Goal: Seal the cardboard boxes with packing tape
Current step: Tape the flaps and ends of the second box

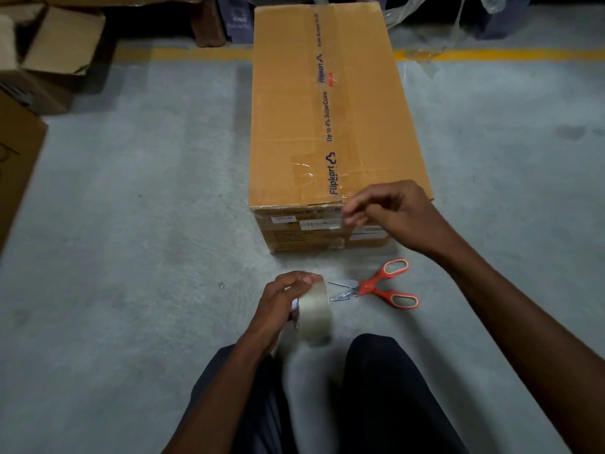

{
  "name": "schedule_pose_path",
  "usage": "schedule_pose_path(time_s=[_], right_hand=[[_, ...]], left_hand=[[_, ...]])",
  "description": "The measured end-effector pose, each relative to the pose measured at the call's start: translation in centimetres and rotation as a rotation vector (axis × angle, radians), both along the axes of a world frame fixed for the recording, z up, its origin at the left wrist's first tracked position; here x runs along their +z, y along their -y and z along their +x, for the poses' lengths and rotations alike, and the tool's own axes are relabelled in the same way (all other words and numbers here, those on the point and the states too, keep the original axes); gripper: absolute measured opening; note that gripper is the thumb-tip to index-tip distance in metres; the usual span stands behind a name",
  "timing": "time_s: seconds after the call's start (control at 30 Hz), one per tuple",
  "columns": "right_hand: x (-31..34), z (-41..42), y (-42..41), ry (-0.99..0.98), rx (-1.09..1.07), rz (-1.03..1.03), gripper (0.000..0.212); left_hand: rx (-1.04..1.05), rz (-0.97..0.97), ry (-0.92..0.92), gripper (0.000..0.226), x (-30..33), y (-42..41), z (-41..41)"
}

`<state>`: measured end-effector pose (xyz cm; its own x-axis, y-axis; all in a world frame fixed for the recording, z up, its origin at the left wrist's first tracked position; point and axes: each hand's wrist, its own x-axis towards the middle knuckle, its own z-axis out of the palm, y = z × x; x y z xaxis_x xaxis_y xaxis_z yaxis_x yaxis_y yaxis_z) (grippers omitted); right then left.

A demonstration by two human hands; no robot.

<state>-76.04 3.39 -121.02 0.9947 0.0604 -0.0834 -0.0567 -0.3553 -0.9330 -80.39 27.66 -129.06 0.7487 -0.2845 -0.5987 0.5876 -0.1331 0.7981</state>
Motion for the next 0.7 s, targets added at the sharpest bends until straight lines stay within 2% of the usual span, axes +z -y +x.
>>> schedule_pose_path(time_s=[0.07, 0.17, 0.27, 0.37, 0.47, 0.53, 0.6, 0.63, 0.67, 0.7], right_hand=[[-0.8, 1.0, -0.8, 0.025, -0.013, 0.002, 0.032], [-2.4, 1.0, -0.9, 0.080, -0.019, -0.177, 0.032], [-3.7, 0.0, -1.2, 0.047, 0.025, -0.358, 0.039], [-5.2, -0.5, -1.6, -0.008, 0.000, -0.294, 0.045], [-6.3, -1.2, -2.2, -0.141, -0.092, -0.275, 0.040], [-5.4, -2.9, -3.0, -0.246, -0.142, -0.059, 0.029], [-3.6, -5.3, -3.8, -0.220, -0.113, 0.162, 0.022], [-2.6, -6.6, -4.2, -0.191, -0.064, 0.189, 0.024], [-2.0, -7.5, -4.5, -0.161, -0.009, 0.133, 0.037], [-1.7, -8.2, -4.9, -0.102, 0.036, -0.011, 0.054]], left_hand=[[0.016, -0.001, -0.001, 0.020, 0.1, 0.1, -0.1], [0.025, -0.017, 0.006, 0.021, 0.4, 0.4, 0.1], [0.050, -0.038, 0.008, 0.021, 0.8, 0.9, 0.4], [0.119, -0.073, -0.014, 0.017, 1.1, 1.3, 0.4], [0.224, -0.132, -0.063, 0.015, 1.5, 1.9, 0.4], [0.334, -0.203, -0.112, 0.019, 2.4, 2.3, 0.4], [0.412, -0.290, -0.128, 0.026, 3.3, 2.5, 0.6], [0.428, -0.329, -0.127, 0.032, 3.9, 2.6, 0.7], [0.441, -0.363, -0.126, 0.037, 4.5, 2.7, 0.8], [0.461, -0.393, -0.129, 0.041, 5.2, 2.9, 0.9]])
